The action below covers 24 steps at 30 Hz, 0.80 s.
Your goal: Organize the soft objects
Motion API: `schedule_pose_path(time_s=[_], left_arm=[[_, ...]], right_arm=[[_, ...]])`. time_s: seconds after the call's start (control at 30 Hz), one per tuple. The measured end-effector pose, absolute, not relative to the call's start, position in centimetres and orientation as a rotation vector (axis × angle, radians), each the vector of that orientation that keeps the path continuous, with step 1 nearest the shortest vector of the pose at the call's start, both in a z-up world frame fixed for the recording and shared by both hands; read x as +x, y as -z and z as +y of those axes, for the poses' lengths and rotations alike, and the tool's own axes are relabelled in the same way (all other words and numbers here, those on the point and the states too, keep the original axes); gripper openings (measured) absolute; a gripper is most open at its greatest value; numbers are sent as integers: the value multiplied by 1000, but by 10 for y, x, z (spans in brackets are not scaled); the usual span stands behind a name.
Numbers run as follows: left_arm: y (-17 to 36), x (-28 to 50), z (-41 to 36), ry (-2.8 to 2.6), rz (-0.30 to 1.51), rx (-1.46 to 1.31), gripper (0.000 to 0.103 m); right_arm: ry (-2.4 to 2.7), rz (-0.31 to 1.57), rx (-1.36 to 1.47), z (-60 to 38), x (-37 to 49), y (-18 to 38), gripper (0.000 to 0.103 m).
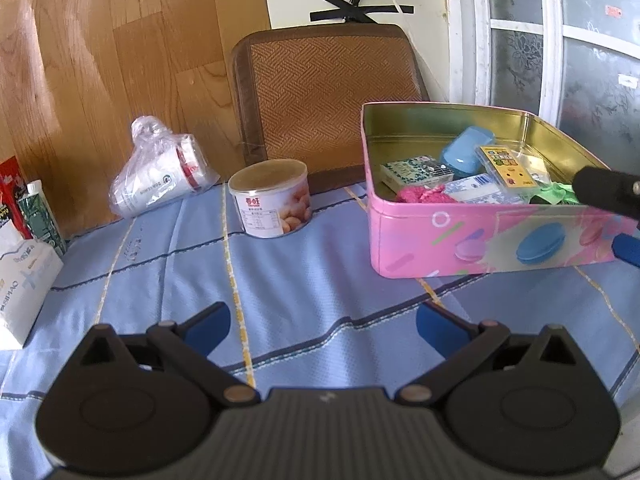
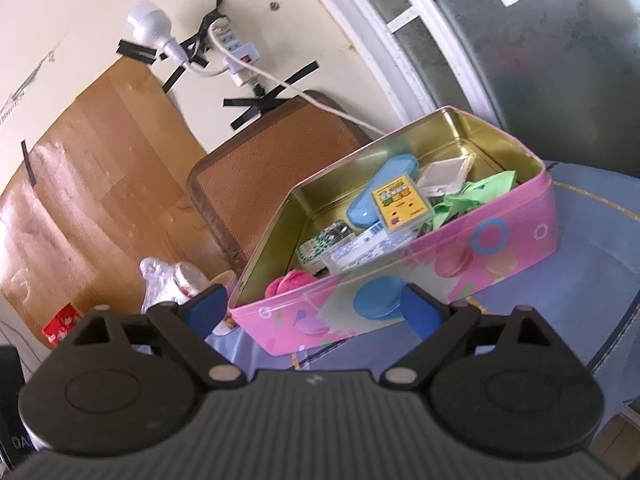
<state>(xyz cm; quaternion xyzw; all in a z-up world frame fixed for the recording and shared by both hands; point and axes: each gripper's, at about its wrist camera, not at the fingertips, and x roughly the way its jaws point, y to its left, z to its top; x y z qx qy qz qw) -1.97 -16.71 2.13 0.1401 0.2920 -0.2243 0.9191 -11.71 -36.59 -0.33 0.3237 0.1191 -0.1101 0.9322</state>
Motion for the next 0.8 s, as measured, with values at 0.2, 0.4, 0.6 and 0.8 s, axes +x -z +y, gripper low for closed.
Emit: schedule_pose_path(time_s=[0.2, 0.4, 0.6, 0.8], left_arm=[[-24, -22, -166, 450, 586, 286, 103], [-30, -26, -163, 432, 562, 281, 103], [-33, -29, -162, 427, 550, 292, 103], [-34, -29, -158, 419, 554, 282, 103]], right_arm=[[262, 198, 651, -366, -124, 1, 95], [293, 164, 594, -357, -128, -3, 96], [316, 120, 540, -348, -132, -6, 103], [343, 109, 546, -352, -132, -6, 103]])
